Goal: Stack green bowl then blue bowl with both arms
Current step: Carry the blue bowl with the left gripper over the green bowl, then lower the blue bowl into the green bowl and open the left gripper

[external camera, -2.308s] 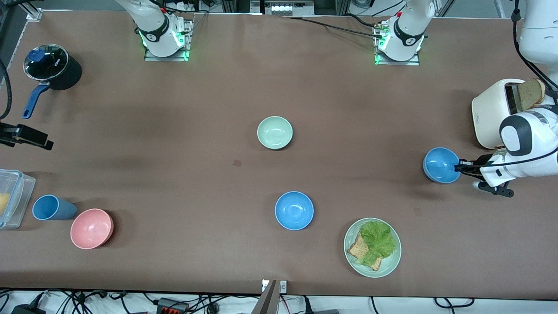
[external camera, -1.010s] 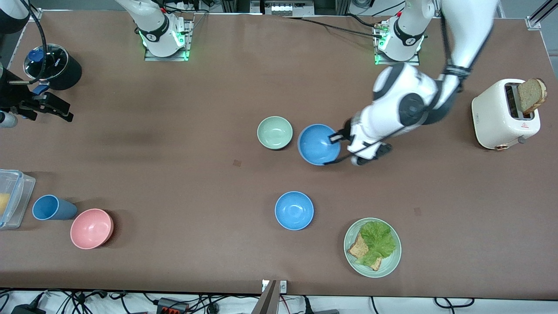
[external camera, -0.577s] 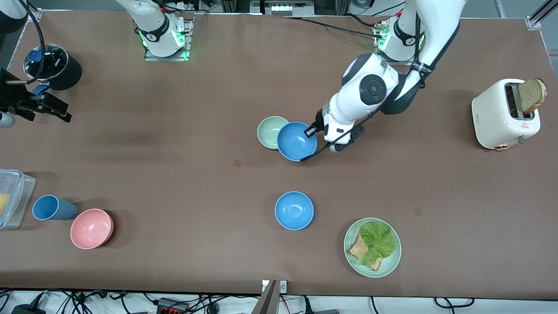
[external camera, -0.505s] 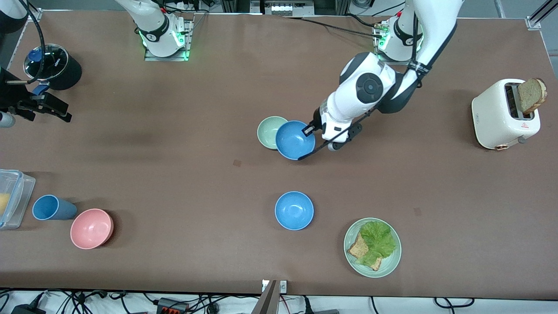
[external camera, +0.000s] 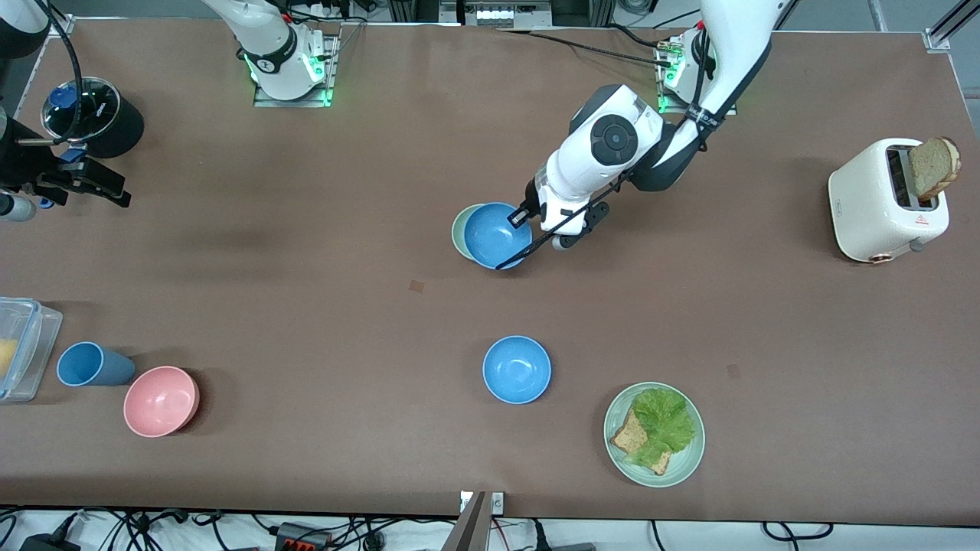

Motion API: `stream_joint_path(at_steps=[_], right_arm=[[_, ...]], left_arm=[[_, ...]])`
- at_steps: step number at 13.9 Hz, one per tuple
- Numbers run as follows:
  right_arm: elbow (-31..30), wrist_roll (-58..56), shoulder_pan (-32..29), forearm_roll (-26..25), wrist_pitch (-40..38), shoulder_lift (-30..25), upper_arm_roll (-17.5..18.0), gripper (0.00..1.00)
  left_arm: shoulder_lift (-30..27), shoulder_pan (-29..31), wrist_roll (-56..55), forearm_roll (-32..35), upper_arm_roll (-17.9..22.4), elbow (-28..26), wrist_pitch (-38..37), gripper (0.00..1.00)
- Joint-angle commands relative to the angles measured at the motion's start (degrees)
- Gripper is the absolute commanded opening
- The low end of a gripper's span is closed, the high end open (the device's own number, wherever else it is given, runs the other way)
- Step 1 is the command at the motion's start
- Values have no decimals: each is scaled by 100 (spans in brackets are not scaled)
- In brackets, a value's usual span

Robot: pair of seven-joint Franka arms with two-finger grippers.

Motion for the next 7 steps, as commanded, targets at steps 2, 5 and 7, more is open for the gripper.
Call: stream_joint_path(at_steps=[2,5,7], right_arm=[[-10,-66,-16,-25,-91,-87,6,100],[-10,-66,-16,-25,-91,-96,6,100],[-10,-66,-16,-34,-91,-105,-3,100]], left_arm=[[63,-101,-168,138,58,-53,263,0],[212,-136,-308,376,58,-44,299,0],[248,-171,-317,480,58,-44,299,0]])
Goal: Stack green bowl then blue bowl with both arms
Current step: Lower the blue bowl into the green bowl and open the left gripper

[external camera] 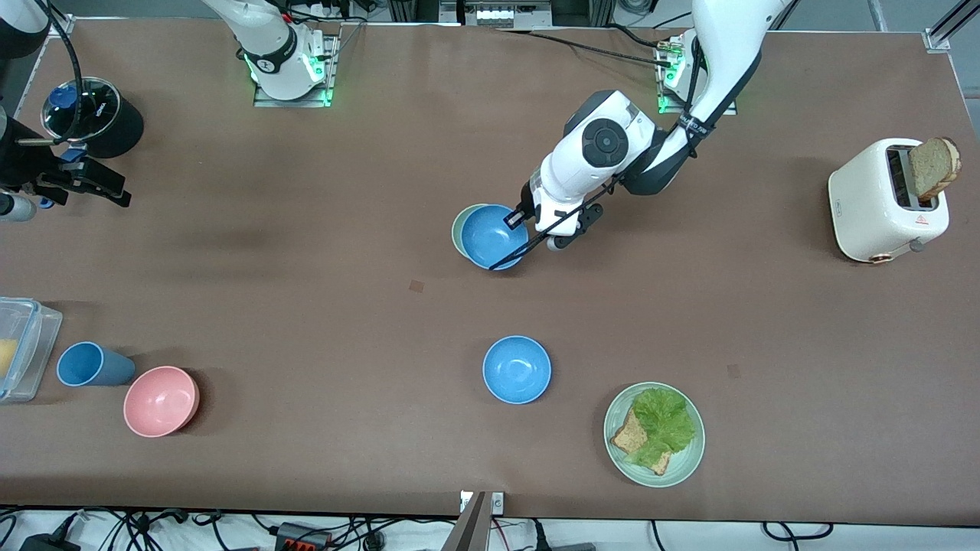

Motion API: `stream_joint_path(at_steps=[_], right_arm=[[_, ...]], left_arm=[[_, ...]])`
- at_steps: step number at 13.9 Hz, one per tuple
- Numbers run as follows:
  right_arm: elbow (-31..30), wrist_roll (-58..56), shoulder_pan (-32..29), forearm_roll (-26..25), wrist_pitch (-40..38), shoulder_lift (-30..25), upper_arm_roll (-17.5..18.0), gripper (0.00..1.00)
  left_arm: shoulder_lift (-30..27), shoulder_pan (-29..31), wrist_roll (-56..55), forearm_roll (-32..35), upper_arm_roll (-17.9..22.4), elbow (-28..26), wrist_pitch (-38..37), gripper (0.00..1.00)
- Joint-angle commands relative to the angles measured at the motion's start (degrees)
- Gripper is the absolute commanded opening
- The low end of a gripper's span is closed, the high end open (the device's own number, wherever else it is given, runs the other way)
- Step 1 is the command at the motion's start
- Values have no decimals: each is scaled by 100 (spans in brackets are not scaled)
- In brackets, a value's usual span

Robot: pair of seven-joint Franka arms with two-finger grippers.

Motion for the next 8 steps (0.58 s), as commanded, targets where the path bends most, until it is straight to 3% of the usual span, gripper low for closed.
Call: stream_joint_path(at_steps=[1,8], right_arm=[[-10,-66,-16,-43,-75,-113,-10,100],[-10,-101,2,-95,13,-122,16,100]], left_arm=[[46,-108,-181,239,53,-19,94,0],[99,-284,-277,283,61,-27,94,0]])
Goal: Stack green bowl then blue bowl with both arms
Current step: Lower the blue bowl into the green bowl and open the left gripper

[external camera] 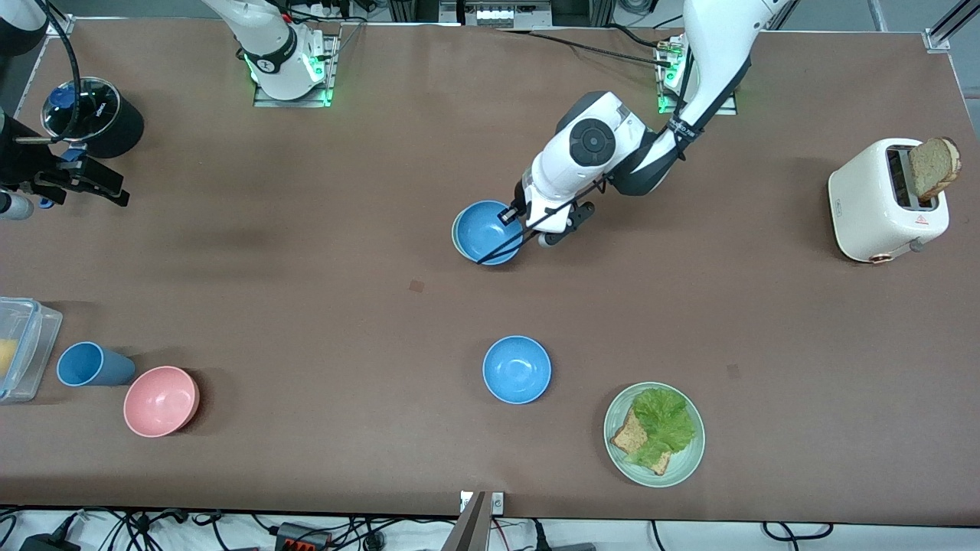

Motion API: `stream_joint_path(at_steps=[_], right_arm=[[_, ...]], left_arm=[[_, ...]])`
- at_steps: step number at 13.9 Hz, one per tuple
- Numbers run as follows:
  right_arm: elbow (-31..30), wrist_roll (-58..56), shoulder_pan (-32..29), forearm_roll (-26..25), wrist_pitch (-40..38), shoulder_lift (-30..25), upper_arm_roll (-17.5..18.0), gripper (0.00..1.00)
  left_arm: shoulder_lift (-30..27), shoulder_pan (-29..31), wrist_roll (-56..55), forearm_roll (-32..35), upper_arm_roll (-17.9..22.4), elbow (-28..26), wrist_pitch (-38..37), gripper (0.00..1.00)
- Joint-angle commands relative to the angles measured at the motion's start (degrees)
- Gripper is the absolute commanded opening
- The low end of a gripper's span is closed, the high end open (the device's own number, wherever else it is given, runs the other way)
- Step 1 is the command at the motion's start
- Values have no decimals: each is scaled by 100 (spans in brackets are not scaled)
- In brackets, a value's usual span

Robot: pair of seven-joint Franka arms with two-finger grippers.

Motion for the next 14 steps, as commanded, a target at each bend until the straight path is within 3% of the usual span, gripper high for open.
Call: stream_joint_path(at_steps=[1,6,10,14], right_arm=[[-12,-86,1,-94,10,-101,22,100],[-3,-42,1,-77,-43,-118,22,100],[-3,-16,1,-68,-52,-127,30,100],[-3,-16,1,-68,-61,-127,30,100]], left_arm=[[-4,-86,-165,224,57,-36,78,0],[66,-94,-174,303,57,-36,78,1],[49,55,-288,383,65,34,-62,20],[-56,212,-341,392,48,235,-455,22]])
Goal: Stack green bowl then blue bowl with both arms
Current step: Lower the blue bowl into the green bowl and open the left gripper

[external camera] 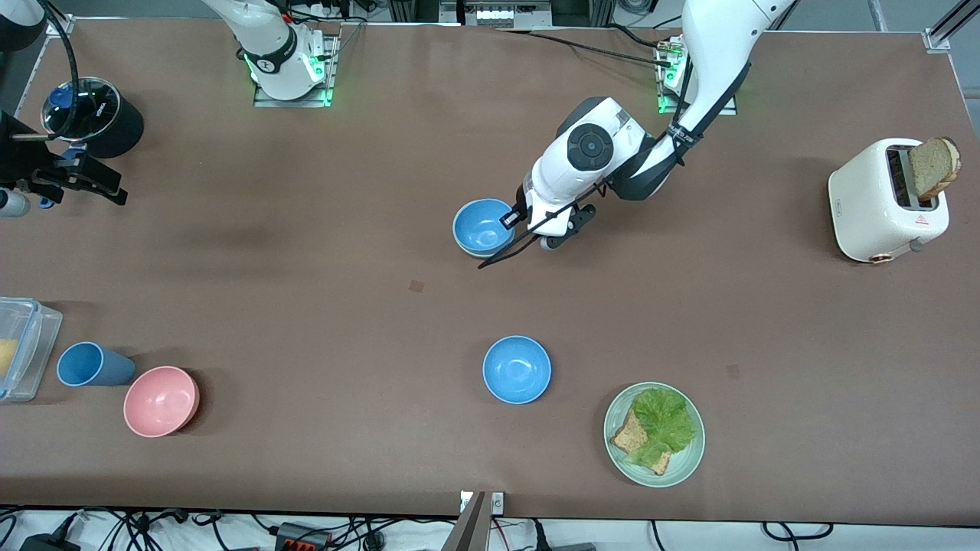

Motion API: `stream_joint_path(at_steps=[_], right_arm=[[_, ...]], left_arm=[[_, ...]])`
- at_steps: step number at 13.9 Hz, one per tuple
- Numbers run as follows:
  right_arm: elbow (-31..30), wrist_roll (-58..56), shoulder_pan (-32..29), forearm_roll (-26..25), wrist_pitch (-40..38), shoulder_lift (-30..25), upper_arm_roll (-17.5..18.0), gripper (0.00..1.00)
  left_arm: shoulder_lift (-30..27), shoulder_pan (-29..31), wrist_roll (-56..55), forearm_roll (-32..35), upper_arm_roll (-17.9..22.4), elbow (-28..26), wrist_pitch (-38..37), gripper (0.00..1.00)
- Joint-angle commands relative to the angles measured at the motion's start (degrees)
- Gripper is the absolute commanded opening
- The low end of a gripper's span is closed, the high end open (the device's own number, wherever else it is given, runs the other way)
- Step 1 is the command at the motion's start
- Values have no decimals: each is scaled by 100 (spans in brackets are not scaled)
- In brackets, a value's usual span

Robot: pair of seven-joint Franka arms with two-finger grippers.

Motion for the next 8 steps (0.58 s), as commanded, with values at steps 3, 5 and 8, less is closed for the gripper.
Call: stream_joint_path(at_steps=[3,5,8], right_arm=[[2,0,1,-65,-57,-97,29,100],[2,8,1,-57,-57,-97,29,100],[-6,9,1,-48,-39,-88,29,100]], left_arm=[[-165,336,-92,167,-34,714,-1257,23],[-174,467,-31,167,-34,978,-1635,23],[-183,862,399,167,-104,1461,-2250,25]])
